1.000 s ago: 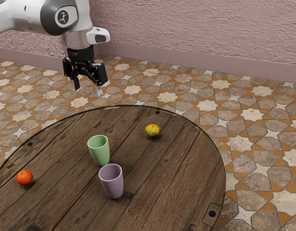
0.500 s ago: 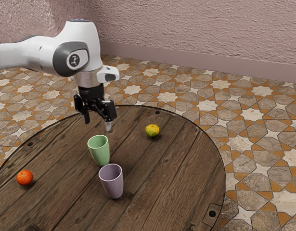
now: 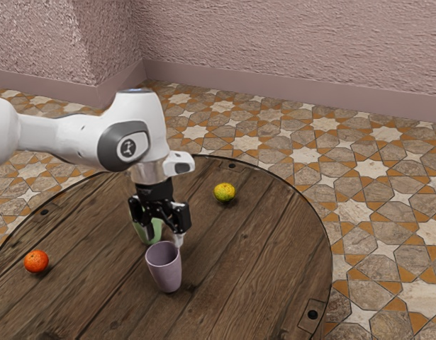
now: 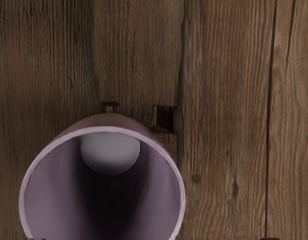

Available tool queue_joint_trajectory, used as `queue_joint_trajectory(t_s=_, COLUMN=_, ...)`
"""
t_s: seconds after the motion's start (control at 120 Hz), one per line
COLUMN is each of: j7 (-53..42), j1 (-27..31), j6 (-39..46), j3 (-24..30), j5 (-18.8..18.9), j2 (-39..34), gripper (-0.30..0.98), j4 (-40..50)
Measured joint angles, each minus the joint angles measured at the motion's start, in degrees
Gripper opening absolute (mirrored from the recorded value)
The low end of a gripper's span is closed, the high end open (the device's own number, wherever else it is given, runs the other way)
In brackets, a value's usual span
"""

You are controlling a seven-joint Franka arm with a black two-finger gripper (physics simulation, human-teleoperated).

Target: Place the right cup onto the left cup

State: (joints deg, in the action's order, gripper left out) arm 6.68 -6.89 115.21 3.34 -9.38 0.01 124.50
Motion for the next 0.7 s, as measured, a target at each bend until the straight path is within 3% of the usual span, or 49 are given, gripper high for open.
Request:
queue_joint_trajectory(t_s=0.467, j7=4.59, j1=-4.43, j6=3.33, j3=1.23, j5=-0.88, j2=1.3, gripper=0.42, j4=1.01)
queue_joint_trajectory(t_s=0.7, j7=5.99, j1=-3.95, j6=3.99, j3=1.16, j5=-0.83, j2=1.82, gripper=0.4, j4=1.12)
